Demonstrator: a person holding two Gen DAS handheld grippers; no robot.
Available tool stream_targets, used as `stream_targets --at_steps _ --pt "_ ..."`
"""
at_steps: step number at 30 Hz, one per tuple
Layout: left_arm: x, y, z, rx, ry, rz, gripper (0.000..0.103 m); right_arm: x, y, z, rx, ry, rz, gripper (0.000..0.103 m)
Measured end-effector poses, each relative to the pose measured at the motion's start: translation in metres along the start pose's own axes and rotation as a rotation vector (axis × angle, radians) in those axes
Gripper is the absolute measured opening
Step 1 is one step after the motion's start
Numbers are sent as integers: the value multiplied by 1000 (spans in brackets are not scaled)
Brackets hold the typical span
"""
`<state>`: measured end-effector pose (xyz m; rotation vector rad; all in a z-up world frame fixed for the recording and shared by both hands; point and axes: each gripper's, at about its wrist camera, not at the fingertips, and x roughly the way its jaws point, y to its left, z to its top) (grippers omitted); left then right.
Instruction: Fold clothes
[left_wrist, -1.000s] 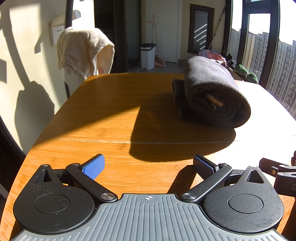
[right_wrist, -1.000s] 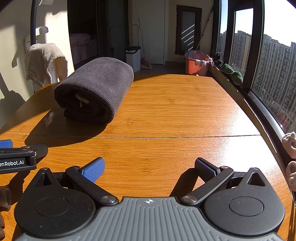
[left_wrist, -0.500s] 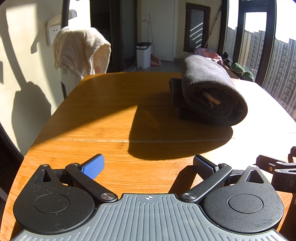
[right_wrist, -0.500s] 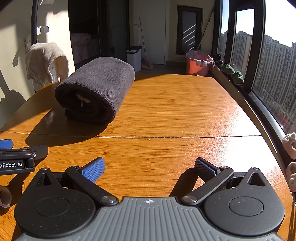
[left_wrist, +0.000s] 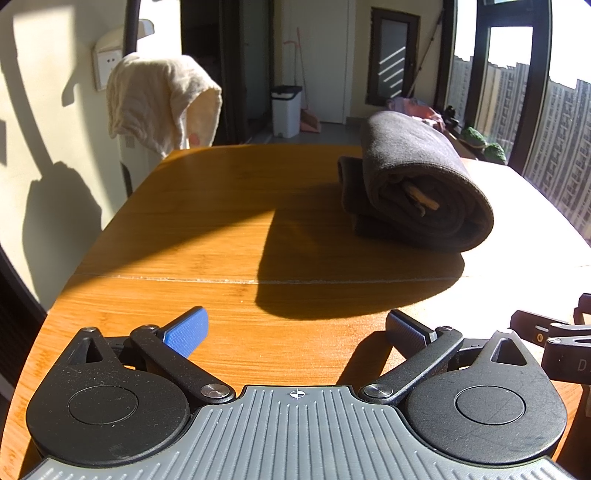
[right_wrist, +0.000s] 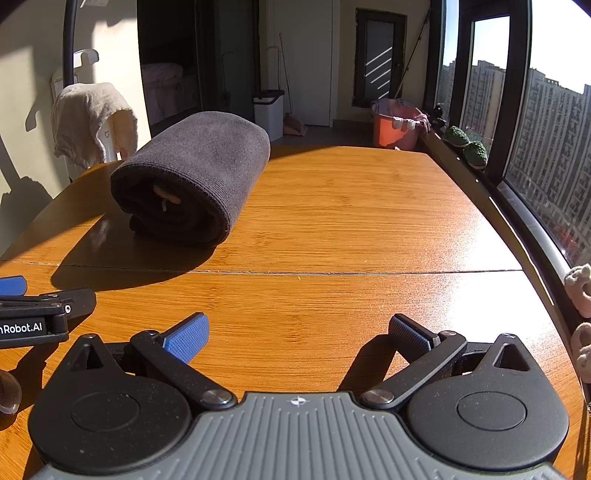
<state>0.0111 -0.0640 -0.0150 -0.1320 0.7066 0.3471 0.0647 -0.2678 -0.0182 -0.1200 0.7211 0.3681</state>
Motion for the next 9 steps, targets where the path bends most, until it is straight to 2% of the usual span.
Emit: stream_targets --at_steps 9 --pt "-2 3 0 -12 -6 -15 103 0 -4 2 -28 23 30 103"
